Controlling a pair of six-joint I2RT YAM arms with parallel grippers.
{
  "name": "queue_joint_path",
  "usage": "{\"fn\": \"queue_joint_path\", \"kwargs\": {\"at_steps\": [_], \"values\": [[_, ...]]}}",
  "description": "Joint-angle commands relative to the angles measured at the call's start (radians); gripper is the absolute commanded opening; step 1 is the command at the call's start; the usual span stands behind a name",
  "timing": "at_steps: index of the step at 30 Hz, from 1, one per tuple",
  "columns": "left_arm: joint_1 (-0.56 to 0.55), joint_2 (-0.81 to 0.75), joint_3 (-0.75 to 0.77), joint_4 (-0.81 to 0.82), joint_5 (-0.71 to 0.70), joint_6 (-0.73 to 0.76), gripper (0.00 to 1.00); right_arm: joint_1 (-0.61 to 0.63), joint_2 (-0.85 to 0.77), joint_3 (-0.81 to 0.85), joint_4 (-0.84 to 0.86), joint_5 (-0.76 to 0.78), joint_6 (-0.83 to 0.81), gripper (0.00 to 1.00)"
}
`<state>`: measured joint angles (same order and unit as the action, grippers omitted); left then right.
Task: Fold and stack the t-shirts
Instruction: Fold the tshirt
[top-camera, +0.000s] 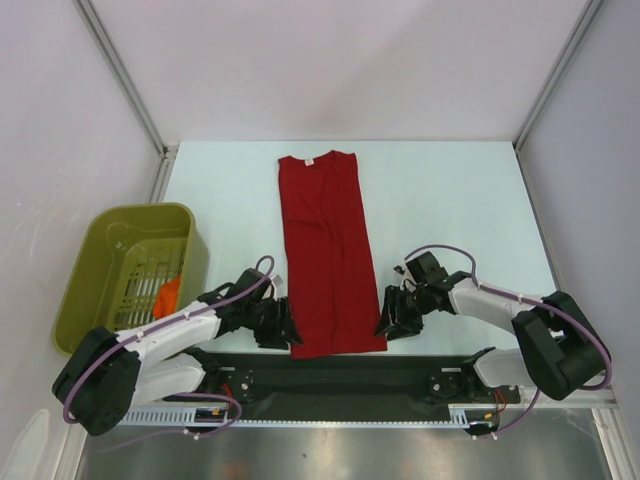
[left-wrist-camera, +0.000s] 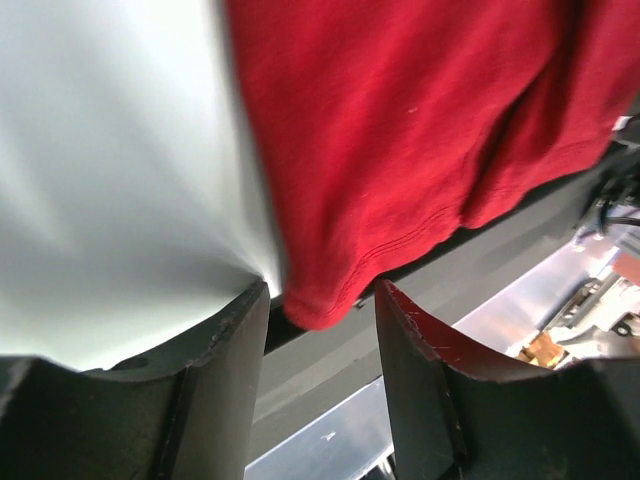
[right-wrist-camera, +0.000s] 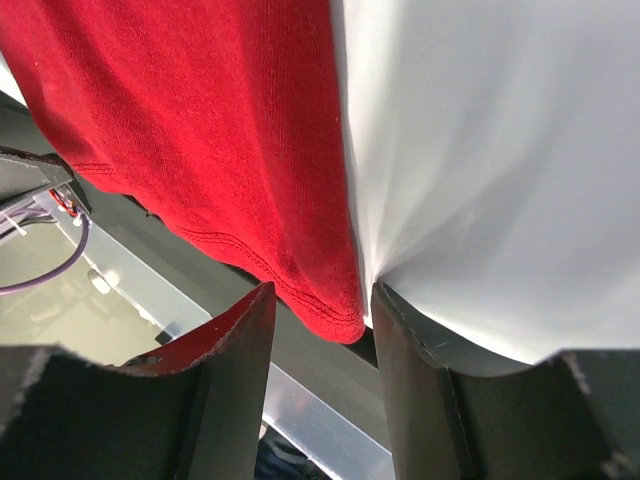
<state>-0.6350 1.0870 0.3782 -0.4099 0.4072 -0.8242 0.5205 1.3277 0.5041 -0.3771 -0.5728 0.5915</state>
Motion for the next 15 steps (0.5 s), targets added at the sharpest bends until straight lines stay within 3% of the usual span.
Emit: {"fn": "queue_joint_path", "kwargs": {"at_steps": [1,11,15], "values": [[0.005,0.010,-0.038,0.109,-0.002,-0.019,0.54,0.001,0.010,-0.010,0.015,0.004,-0.032,0.50],[0.006,0.062,-0.050,0.135,0.007,-0.026,0.47,0.001,0.041,-0.026,0.049,0.004,-0.033,0.50],[0.005,0.062,-0.048,0.117,0.002,-0.027,0.30,0.000,0.050,-0.029,0.056,-0.001,-0.039,0.45]]}}
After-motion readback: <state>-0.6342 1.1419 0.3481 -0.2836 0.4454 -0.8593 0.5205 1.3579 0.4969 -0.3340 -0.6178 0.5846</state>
